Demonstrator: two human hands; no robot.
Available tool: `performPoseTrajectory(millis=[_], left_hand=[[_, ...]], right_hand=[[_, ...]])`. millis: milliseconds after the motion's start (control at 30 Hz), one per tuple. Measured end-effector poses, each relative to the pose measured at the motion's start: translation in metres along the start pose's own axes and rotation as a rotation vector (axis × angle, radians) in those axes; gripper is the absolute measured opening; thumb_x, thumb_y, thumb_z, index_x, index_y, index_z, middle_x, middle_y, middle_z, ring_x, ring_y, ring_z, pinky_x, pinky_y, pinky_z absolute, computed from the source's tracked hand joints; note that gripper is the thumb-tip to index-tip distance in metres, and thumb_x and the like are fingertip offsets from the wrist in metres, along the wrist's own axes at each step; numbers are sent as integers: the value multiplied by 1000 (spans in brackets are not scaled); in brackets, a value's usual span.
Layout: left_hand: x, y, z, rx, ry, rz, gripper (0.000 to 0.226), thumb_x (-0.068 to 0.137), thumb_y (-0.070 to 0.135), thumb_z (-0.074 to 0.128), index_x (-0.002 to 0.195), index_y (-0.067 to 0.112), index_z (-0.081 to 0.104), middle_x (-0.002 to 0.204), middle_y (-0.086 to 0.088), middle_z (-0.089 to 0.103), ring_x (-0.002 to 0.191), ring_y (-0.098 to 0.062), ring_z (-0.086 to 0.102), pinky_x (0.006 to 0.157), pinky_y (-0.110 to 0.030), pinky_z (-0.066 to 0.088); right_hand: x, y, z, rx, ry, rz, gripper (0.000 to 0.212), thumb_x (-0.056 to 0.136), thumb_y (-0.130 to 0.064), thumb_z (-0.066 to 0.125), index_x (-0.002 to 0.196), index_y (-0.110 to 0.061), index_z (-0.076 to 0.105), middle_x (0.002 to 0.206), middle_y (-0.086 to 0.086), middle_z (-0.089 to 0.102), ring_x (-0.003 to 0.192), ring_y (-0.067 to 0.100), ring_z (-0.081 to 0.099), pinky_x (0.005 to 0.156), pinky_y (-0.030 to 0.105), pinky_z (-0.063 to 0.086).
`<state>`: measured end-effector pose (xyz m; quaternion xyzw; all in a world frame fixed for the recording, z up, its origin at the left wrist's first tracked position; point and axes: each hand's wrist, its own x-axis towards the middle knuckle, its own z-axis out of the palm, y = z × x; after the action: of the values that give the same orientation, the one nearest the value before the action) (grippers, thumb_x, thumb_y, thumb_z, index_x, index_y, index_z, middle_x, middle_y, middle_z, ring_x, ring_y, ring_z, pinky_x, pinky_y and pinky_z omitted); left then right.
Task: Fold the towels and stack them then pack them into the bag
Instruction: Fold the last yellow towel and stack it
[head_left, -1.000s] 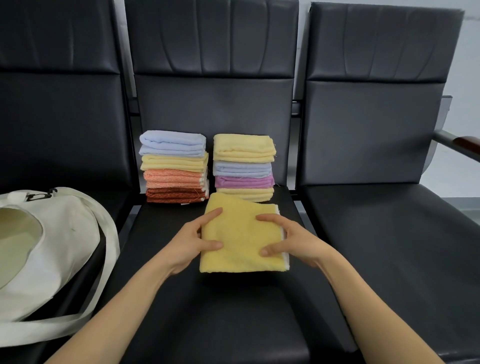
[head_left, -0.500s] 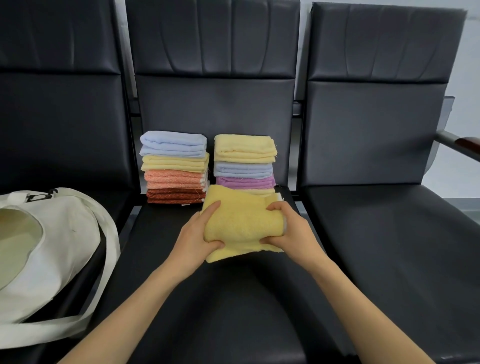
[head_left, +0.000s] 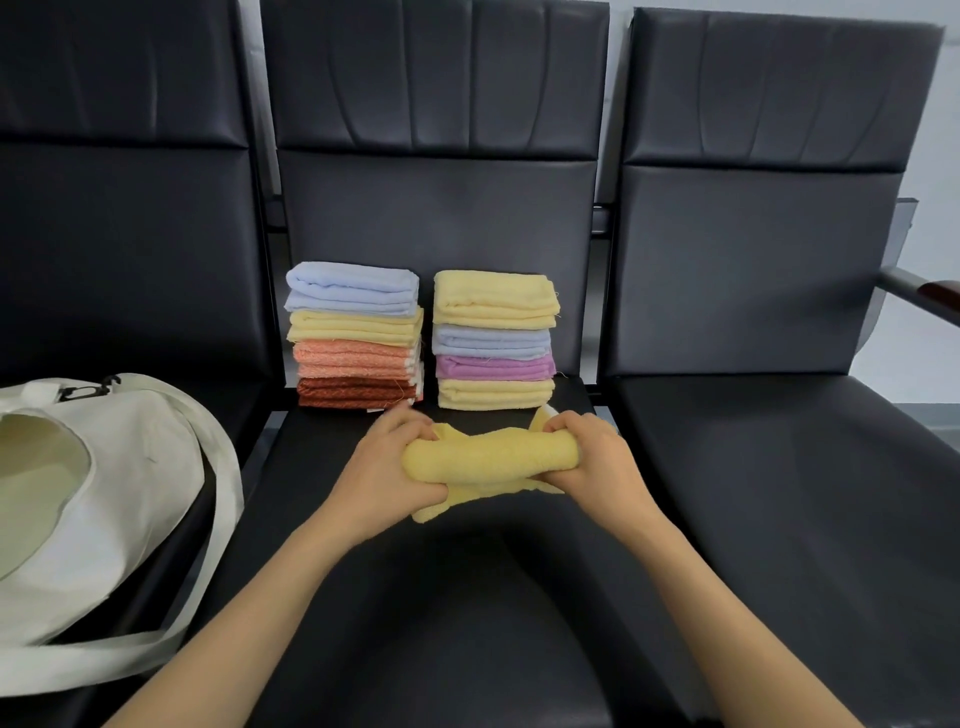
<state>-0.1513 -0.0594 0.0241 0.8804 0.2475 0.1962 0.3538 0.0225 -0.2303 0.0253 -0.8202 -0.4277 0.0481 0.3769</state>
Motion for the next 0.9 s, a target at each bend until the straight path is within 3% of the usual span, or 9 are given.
performPoseTrajectory(millis=[67,133,233,333,400,533,667,767,900], left_hand=[[-1,-3,-8,-135,-109,-36,50,61,31,78,108,34,60,132,28,43,133,0,28,100,-29,35],[-3,-5,-13,-303,-144,-36,45,61,38,78,102,34,61,108,23,62,109,0,57,82,-22,48],[-1,-3,-8,-531,-89,-89,37,79,23,77,110,28,58,105,8,66,102,-9,63,76,-22,52],[0,6,-3,-761,-55,-185,69,63,52,82,120,28,52,115,7,64,103,-7,64,74,-18,53],[0,7,0,-825,-38,-234,87,48,66,81,120,28,50,114,7,64,98,-5,66,75,-20,54],[-1,11,7,-857,59,-289,48,89,27,63,122,24,28,110,-5,63,97,-13,63,83,-31,52],[-2,12,7,-867,51,-279,42,93,21,58,118,25,24,117,-7,60,101,-14,61,79,-32,53],[-1,11,4,-996,-6,-353,60,86,18,67,127,23,24,120,-7,58,106,-19,61,80,-32,53],[-3,9,-7,-1067,-305,-422,103,41,32,97,129,8,49,117,-5,69,106,-19,67,79,-27,56]], right_hand=[[0,3,-3,69,-6,-2,41,65,-23,86,99,-23,63,115,-5,42,114,9,33,90,17,32],[0,3,-9,225,-85,55,41,65,-18,86,98,-22,62,127,-7,45,121,9,38,95,21,37],[-1,1,-12,590,-207,167,38,75,-10,79,107,-15,58,110,0,65,101,14,64,73,22,54],[0,-3,-10,810,-162,263,40,85,-16,70,120,-17,52,116,0,65,103,13,65,73,22,54],[1,-5,-8,749,-145,295,43,90,-30,64,127,-21,44,123,-3,60,105,8,62,75,20,52],[0,-9,1,675,-195,362,47,95,-52,42,133,-31,26,122,-7,51,101,10,60,66,23,52],[2,-7,4,748,-242,433,48,93,-59,39,129,-29,31,119,-1,53,95,24,65,57,34,55],[3,-4,2,840,-266,397,64,83,-51,66,132,-19,39,122,3,59,98,23,66,60,32,54],[4,-1,-4,910,-294,322,61,73,-30,76,127,-12,52,120,7,66,104,20,67,76,29,56]])
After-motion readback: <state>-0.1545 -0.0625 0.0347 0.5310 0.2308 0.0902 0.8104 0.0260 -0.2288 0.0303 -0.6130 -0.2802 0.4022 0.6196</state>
